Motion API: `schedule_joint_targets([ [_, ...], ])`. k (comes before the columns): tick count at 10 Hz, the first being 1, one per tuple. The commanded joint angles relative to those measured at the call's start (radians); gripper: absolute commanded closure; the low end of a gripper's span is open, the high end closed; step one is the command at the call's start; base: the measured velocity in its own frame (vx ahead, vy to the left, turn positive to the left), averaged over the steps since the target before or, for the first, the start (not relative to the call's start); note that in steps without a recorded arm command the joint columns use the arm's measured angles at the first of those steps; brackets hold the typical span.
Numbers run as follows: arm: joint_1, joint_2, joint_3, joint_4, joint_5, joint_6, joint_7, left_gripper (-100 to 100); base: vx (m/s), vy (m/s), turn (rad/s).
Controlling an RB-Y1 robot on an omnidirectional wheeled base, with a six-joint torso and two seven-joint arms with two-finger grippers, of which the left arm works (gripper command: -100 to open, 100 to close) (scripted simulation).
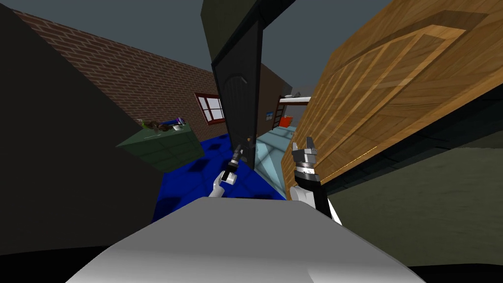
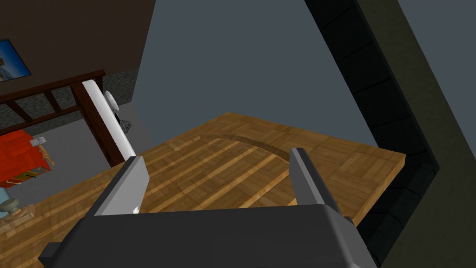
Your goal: Push the door open
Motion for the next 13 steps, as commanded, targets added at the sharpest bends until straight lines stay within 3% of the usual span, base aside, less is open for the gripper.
schedule_joint_targets([
  [1,-0.032,0.003,-0.006,0.05,-0.001,0.0,0.015,-100,0.068,0.128,-0.107],
  [13,-0.221,-0.007,-0.064,0.355,-0.021,0.014,0.093,-100,0.064,0.107,-0.088],
])
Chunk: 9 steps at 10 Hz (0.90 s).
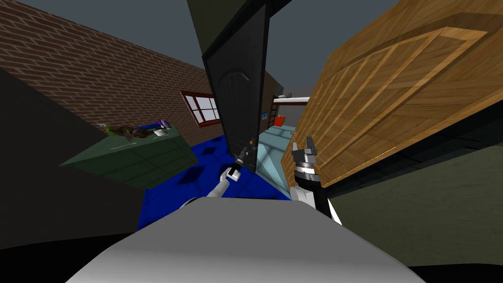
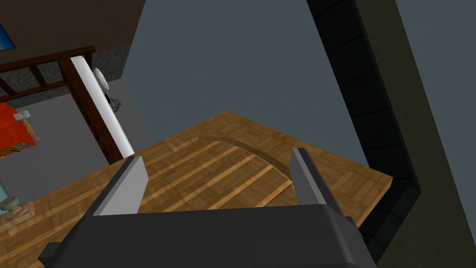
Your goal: Push the door open
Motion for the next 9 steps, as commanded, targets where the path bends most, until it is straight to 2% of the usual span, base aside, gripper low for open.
schedule_joint_targets([
  [1,-0.025,0.0,-0.007,0.04,-0.002,0.0,0.012,-100,0.068,0.1,-0.074],
  [4,-0.066,-0.005,-0.02,0.107,-0.006,0.003,0.029,-100,0.058,0.102,-0.079],
  [5,-0.09,-0.009,-0.027,0.146,-0.008,0.005,0.039,-100,0.07,0.108,-0.111],
  [9,-0.137,-0.017,-0.041,0.221,-0.013,0.008,0.059,-100,0.054,0.112,-0.07],
])
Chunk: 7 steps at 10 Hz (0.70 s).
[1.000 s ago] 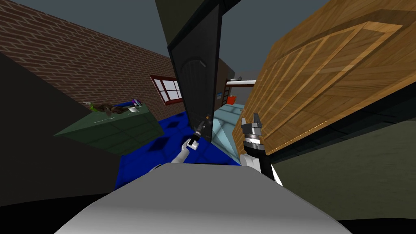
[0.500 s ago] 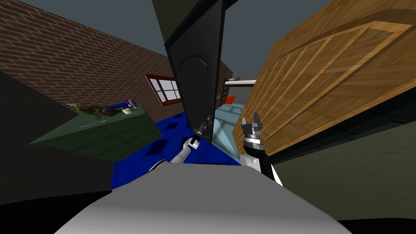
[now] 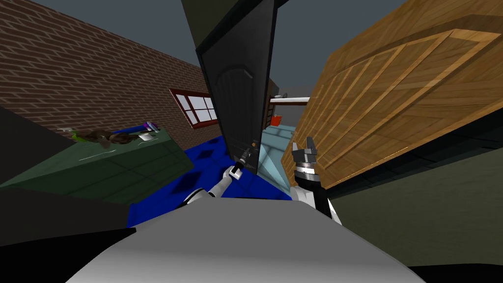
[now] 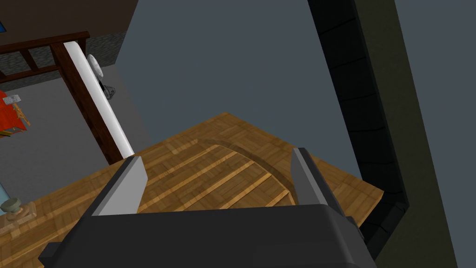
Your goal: Push the door open
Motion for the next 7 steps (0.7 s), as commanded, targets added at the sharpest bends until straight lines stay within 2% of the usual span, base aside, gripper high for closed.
schedule_joint_targets([
  [1,-0.018,-0.005,-0.005,0.028,-0.002,0.001,0.006,-100,0.047,0.075,-0.059],
  [3,-0.055,-0.013,-0.016,0.089,-0.006,0.004,0.022,-100,0.075,0.117,-0.097],
  [7,-0.105,-0.028,-0.031,0.169,-0.011,0.007,0.042,-100,0.056,0.121,-0.071],
])
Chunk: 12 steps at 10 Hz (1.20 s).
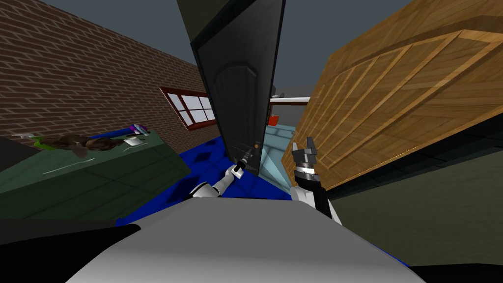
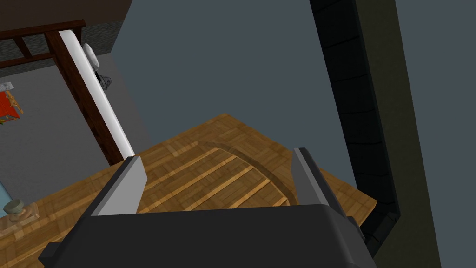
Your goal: Push the door open
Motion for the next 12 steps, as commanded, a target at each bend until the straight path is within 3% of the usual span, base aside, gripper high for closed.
schedule_joint_targets([
  [1,0.0,0.0,0.0,0.0,0.0,0.0,0.0,-100,0.028,0.045,-0.019],
  [5,-0.002,0.012,0.011,0.008,0.003,-0.002,-0.006,-100,0.136,-0.063,-0.026],
  [8,-0.002,0.006,0.019,0.012,0.005,-0.003,-0.012,-100,0.172,-0.096,-0.024],
  [10,-0.002,-0.008,0.025,0.015,0.006,-0.005,-0.016,-100,0.2,-0.092,-0.026],
  [11,0.001,-0.002,0.022,0.011,0.005,-0.004,-0.014,-100,0.084,-0.039,0.0],
  [12,0.001,-0.002,0.022,0.011,0.005,-0.004,-0.014,100,-0.007,0.005,0.009],
])
